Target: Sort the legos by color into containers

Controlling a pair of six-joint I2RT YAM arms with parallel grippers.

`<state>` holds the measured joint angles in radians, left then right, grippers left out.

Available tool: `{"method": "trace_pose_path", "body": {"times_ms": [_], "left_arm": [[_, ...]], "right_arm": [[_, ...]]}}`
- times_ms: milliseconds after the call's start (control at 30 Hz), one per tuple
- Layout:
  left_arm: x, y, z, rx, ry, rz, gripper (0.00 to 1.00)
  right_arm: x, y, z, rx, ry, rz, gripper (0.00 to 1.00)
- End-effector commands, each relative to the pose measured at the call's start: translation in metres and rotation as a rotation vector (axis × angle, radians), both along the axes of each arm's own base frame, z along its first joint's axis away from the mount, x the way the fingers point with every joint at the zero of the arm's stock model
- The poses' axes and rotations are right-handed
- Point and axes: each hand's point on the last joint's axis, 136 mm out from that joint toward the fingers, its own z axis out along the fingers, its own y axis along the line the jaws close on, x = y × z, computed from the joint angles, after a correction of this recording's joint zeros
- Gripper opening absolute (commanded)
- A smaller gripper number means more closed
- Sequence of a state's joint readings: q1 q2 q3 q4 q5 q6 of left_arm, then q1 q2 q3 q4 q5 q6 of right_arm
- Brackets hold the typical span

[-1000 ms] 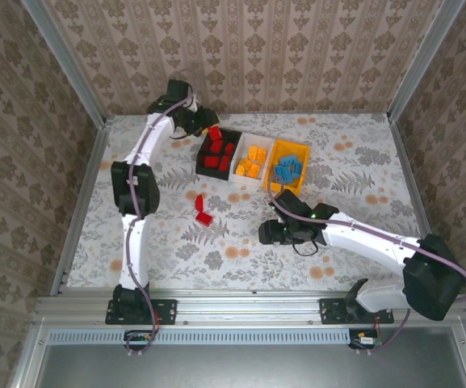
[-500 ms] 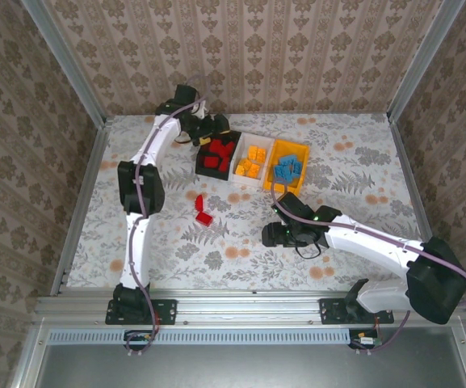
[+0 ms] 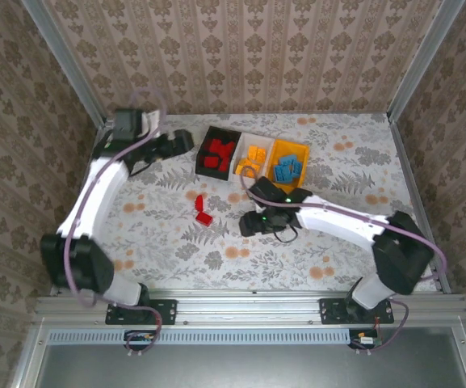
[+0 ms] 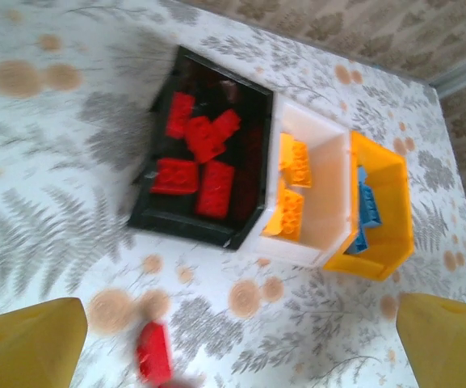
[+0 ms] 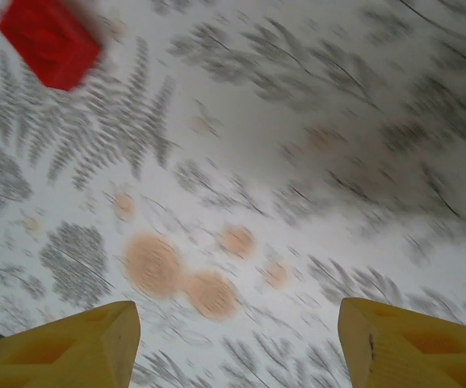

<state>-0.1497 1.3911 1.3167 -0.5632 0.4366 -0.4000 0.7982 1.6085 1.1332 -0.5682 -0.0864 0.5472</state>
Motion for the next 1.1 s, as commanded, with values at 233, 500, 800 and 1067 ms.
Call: {"method": "trace_pose_path", "body": {"times_ms": [233,500,800,1067], "left_arm": [[-0.109,0.066,-0.012,-0.085,-0.004,0.136,1.0],[-0.14,0.068,-0.048,-0.102,0.058,0.154,1.0],[-0.14,0.066,-0.051,-0.114,0.076,0.144,1.0],[-0.139,0.067,-0.051,-0.108,0.076,0.145,1.0]], "right_arm": [[0.017,0.111,-0.012,-0.085,0.022,0.429,0.69],[0.034,0.133,-0.04,-0.232,-0.002,0.52,0.69],[0.048,0.139,-0.058,-0.312,-0.027,0.523,0.68],[0.062,0.136,-0.06,-0.355,-0.062,0.493,0.63]]}}
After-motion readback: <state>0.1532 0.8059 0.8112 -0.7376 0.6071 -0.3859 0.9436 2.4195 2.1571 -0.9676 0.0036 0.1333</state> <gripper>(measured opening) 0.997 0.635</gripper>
